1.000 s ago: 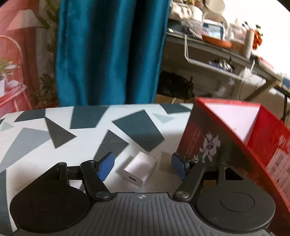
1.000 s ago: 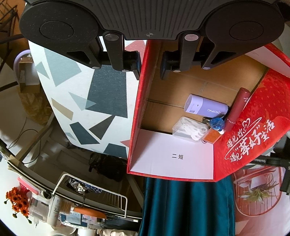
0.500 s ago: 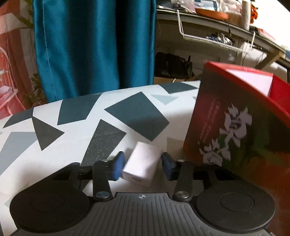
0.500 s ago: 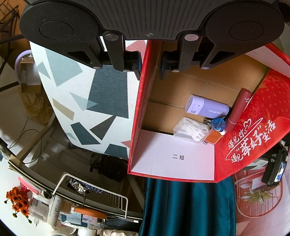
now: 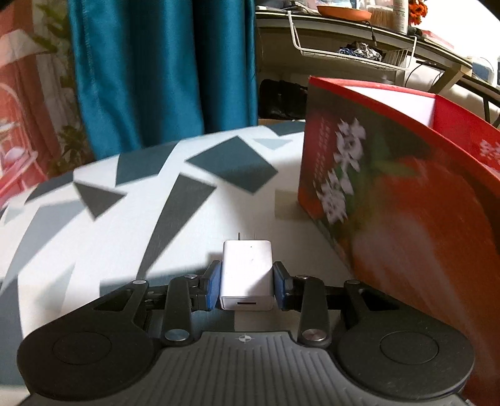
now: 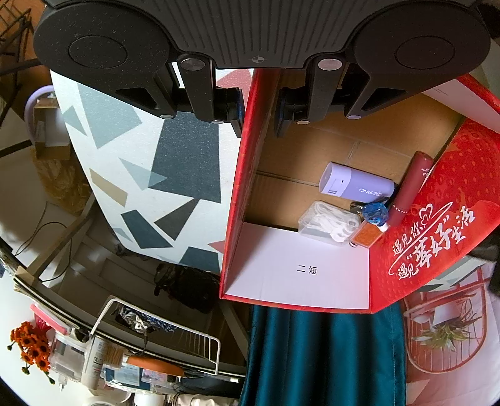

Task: Organize rigid objects
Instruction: 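Close the left gripper on the white charger plug and lift it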

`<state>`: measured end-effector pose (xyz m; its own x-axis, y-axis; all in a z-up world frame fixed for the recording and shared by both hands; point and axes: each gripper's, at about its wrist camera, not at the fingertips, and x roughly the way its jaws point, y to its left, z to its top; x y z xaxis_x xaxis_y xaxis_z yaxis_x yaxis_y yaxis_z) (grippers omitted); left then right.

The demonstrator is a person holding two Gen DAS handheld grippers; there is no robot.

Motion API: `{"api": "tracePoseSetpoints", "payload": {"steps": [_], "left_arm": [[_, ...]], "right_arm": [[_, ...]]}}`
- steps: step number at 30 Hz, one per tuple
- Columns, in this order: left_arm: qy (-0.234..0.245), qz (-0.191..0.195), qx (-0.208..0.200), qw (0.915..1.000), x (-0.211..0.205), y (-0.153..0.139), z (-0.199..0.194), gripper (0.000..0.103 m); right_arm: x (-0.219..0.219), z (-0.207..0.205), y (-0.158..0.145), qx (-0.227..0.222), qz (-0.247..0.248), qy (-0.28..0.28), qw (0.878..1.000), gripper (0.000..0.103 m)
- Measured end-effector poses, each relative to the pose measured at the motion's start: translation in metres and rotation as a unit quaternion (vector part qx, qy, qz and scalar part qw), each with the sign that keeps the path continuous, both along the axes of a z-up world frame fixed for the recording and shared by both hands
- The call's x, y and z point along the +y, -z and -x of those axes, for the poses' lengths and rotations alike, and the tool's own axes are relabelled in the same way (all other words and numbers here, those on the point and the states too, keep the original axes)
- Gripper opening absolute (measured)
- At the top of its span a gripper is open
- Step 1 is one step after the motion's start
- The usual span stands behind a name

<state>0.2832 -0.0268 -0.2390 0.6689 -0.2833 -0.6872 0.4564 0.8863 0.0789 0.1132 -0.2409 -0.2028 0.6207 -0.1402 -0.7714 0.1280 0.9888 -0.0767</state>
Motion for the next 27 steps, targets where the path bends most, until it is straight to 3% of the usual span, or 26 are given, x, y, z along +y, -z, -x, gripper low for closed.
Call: {"api": "tracePoseSetpoints", "payload": {"steps": [6, 17, 27], "left_arm": [[-0.032, 0.015, 0.012, 0.9993, 0.016, -0.002, 0.023, 0.037], [-0.051, -0.003, 0.013, 0.9986, 0.008, 0.002, 0.007, 0.04], [-0.062, 0.008, 0.0, 0.9981, 0.01, 0.0, 0.013, 0.037]], "right_arm": [[0.0, 0.0, 0.0, -0.001, 0.0, 0.0, 1.0, 0.018], [0.0, 0.0, 0.0, 0.0, -0.001, -0.001, 1.0, 0.019], [0.0, 0.0, 0.001, -0.003, -0.006, 0.01, 1.0, 0.017]]}}
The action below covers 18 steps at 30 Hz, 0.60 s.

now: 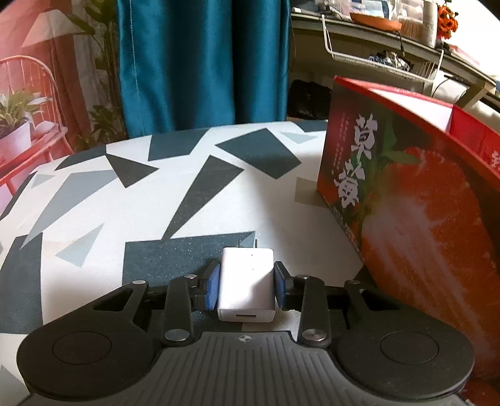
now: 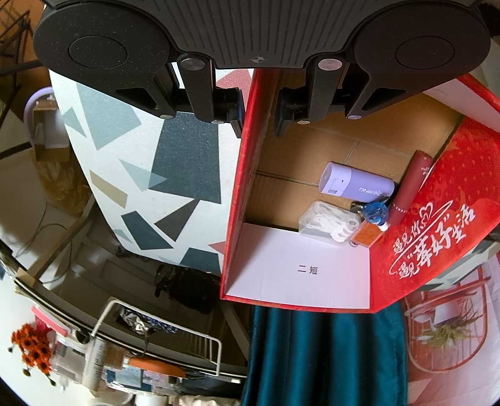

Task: Organize rigid objects
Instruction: 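Close the left gripper on the white charger plug and lift it, then carry the charger plug into the red box and open the left gripper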

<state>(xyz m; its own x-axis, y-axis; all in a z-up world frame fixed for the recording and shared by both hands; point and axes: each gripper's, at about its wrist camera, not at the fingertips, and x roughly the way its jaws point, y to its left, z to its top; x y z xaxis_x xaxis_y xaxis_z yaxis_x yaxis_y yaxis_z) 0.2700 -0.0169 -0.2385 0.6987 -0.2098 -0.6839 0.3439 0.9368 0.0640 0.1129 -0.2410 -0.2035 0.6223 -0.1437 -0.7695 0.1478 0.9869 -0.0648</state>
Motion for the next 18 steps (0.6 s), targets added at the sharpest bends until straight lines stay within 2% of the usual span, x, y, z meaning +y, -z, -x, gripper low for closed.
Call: {"api": "tracePoseSetpoints", "payload": {"steps": [3, 10, 18], "left_arm": [[0.001, 0.005, -0.007, 1.0, 0.002, -0.005, 0.002, 0.037], [0.002, 0.013, -0.019, 0.9997, 0.004, -0.018, 0.006, 0.037], [0.016, 0.025, -0.038, 0.9988, 0.002, -0.04, 0.014, 0.037]], "right_arm": [[-0.002, 0.0, 0.0, -0.003, -0.012, 0.017, 1.0, 0.013], [-0.006, 0.001, -0.001, -0.006, -0.024, 0.029, 0.999, 0.012], [-0.015, 0.003, -0.004, -0.016, -0.065, 0.057, 0.996, 0.011]]}}
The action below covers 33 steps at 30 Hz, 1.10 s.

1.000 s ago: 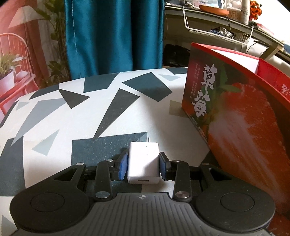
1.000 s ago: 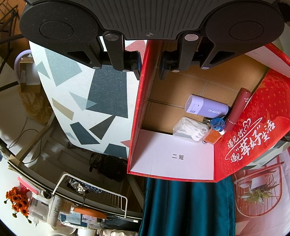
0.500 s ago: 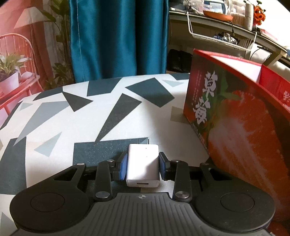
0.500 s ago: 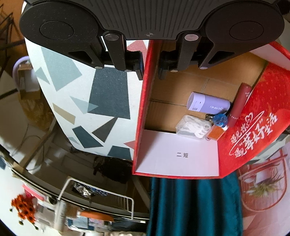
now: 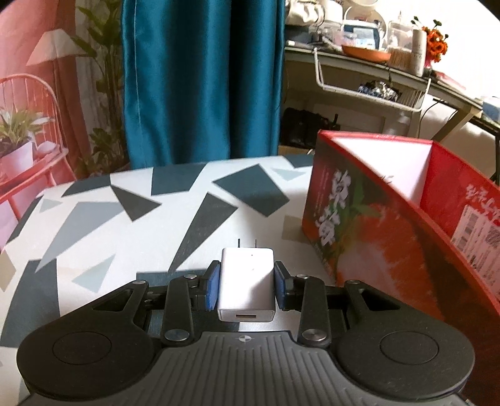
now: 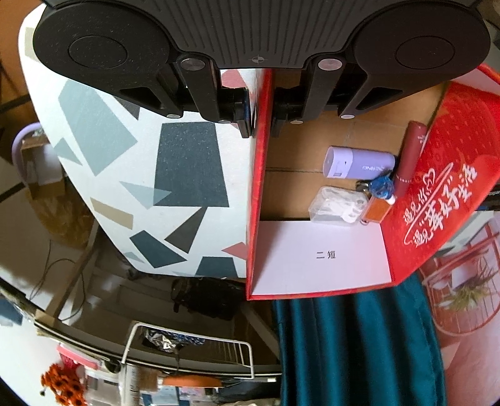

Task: Organize rigid objects
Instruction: 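Carry the charger plug into the red box and open the left gripper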

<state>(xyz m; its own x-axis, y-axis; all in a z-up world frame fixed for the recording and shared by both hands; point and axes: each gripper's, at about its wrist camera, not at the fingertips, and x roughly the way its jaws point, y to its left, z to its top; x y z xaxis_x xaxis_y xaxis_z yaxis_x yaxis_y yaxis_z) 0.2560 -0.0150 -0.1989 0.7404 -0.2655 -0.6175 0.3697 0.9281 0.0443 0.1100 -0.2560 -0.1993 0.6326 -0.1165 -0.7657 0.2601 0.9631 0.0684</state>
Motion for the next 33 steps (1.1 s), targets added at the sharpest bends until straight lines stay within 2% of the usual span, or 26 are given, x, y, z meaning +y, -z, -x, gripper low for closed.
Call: {"api": "tracePoseSetpoints", "payload": {"steps": [8, 17, 25, 33], "left_arm": [[0.033, 0.021, -0.037, 0.9985, -0.016, -0.034, 0.005, 0.037], [0.091, 0.034, -0.075, 0.9924, -0.049, -0.07, 0.014, 0.037], [0.129, 0.035, -0.07, 0.9886, -0.077, -0.067, 0.012, 0.037], [0.162, 0.009, -0.048, 0.9855, -0.098, -0.053, -0.003, 0.037]], "right_arm": [[0.001, 0.0, 0.0, -0.002, 0.001, 0.005, 1.0, 0.011], [0.0, 0.0, -0.001, -0.004, -0.001, 0.008, 1.0, 0.011], [0.001, 0.001, -0.001, -0.004, -0.001, 0.008, 1.0, 0.011], [0.001, 0.0, -0.002, -0.004, -0.001, 0.006, 1.0, 0.011]]}}
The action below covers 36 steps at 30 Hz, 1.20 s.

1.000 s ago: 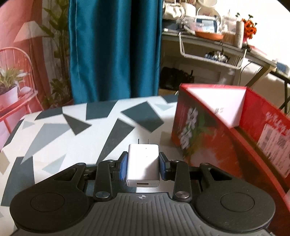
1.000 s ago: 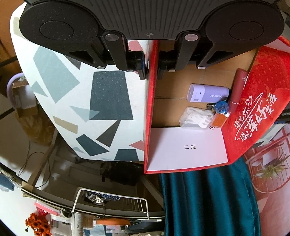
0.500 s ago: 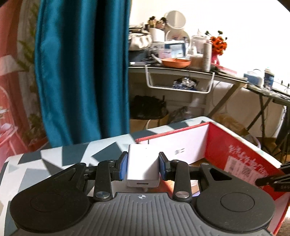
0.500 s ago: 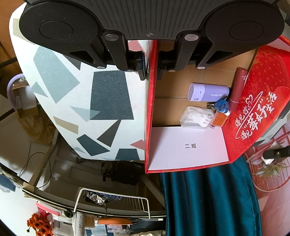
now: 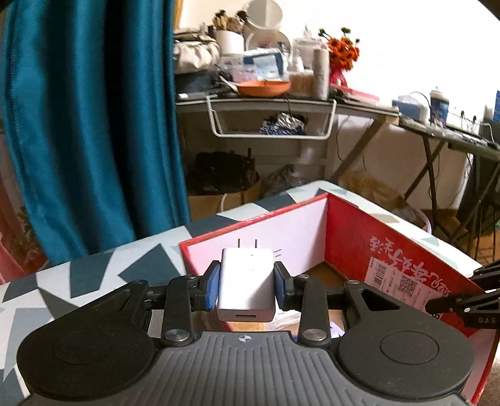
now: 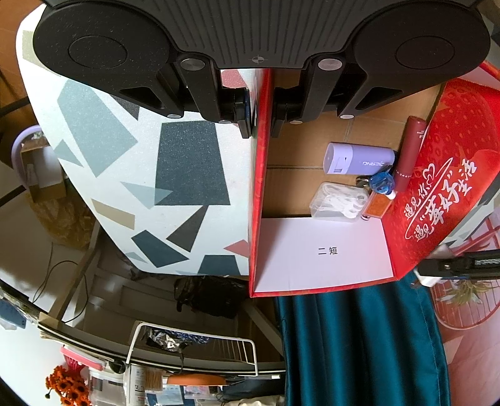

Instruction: Organize rigid objects

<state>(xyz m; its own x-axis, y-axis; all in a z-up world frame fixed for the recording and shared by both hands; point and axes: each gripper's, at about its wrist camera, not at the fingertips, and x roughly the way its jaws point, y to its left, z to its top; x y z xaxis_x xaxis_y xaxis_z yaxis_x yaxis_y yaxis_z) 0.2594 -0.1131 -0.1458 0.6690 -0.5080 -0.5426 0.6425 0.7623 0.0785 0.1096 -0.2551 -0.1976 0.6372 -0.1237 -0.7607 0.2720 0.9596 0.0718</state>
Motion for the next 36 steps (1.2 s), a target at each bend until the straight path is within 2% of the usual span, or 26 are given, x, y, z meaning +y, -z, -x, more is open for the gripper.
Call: {"api": "tracePoseSetpoints", "payload": {"steps": [4, 13, 22, 28, 31, 33, 34, 36], "left_arm": [[0.02, -0.022, 0.012, 0.9995, -0.016, 0.005, -0.013, 0.037], [0.02, -0.055, 0.031, 0.9978, -0.033, 0.025, -0.027, 0.037], [0.027, -0.05, 0.035, 0.9978, -0.029, 0.026, -0.029, 0.038], [0.017, -0.036, 0.027, 0.9988, -0.02, 0.013, -0.02, 0.055], [0.009, -0.03, 0.022, 0.9992, -0.014, 0.004, -0.012, 0.069], [-0.007, -0.028, 0.017, 0.9994, -0.009, -0.002, -0.007, 0.088], [-0.017, -0.023, 0.013, 0.9995, -0.006, -0.005, -0.003, 0.091], [-0.03, -0.009, 0.003, 0.9995, 0.001, -0.012, 0.004, 0.097]], "right_arm": [[0.001, -0.001, 0.0, 0.001, 0.002, -0.002, 1.0, 0.011], [0.0, -0.001, 0.0, 0.0, 0.002, -0.006, 1.0, 0.011], [0.0, -0.001, 0.001, 0.0, 0.002, -0.007, 1.0, 0.012], [0.0, -0.002, 0.0, 0.004, 0.004, -0.006, 1.0, 0.012], [0.001, -0.003, -0.003, 0.002, 0.006, -0.005, 1.0, 0.013], [0.002, -0.003, -0.006, -0.001, 0.008, -0.007, 1.0, 0.016], [0.002, -0.004, -0.007, 0.002, 0.008, -0.014, 1.0, 0.021], [0.004, -0.005, -0.01, 0.004, 0.01, -0.023, 1.0, 0.023]]}}
